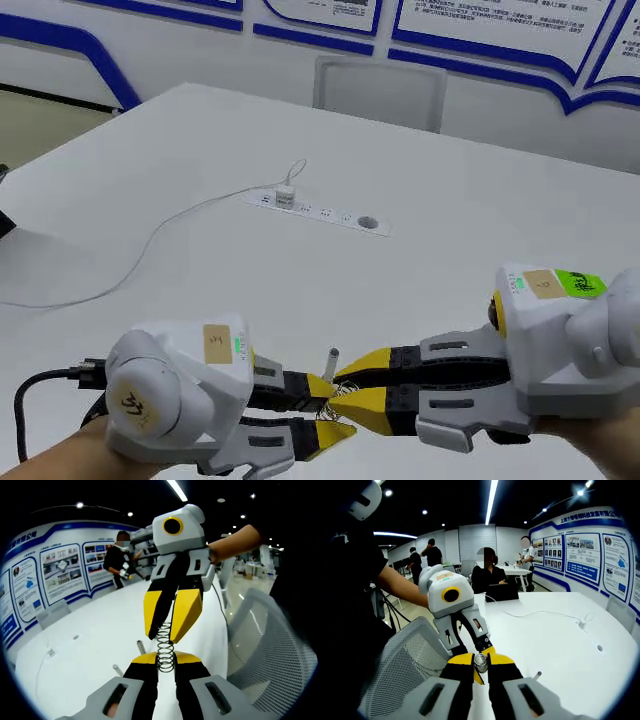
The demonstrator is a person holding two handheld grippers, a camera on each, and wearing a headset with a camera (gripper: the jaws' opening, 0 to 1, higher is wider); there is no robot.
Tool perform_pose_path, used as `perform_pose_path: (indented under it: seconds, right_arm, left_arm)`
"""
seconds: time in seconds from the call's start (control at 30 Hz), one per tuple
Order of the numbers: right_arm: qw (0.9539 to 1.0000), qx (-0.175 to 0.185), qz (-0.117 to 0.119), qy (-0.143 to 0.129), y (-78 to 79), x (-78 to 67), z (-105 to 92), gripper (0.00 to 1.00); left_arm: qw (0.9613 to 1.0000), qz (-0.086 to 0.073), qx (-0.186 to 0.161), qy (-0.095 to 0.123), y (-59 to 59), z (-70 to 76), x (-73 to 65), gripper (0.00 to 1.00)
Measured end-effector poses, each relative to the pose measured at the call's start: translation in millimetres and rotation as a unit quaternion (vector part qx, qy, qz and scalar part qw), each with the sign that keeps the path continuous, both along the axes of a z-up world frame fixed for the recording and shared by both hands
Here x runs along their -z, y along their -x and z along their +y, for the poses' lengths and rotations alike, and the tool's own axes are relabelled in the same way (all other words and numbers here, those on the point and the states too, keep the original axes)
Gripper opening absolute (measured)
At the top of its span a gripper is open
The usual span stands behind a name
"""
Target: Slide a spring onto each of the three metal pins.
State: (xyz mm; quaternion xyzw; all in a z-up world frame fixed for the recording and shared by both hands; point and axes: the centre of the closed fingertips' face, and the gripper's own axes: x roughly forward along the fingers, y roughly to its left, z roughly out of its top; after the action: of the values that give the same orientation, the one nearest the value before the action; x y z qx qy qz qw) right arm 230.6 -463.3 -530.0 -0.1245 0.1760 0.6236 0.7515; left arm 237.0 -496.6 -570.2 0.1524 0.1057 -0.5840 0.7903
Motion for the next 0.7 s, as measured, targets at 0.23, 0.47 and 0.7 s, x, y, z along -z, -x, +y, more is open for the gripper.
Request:
perform_pose_path:
  seconds: [0.23, 0.47, 0.7]
  right_arm:
    - [1.0, 0.009, -0.002, -0.003, -8.4, -2.8, 1.3, 0.1]
    - [0.9996, 0.025, -0.007, -0.007, -21.9, -7.5, -3.6, 0.1]
    - [0.9987, 0.049, -0.008, -0.008, -40.5, -9.5, -11.4, 0.1]
  left_arm:
    - [0.9995, 0.014, -0.024, 0.013, -7.1, 6.9, -0.7, 0.24]
    - [0.9983, 0.012, -0.054, 0.018, -17.7, 16.7, -0.2, 0.42]
    - [0.9967, 0.021, -0.076, 0.021, -25.1, 26.4, 3.2, 0.56]
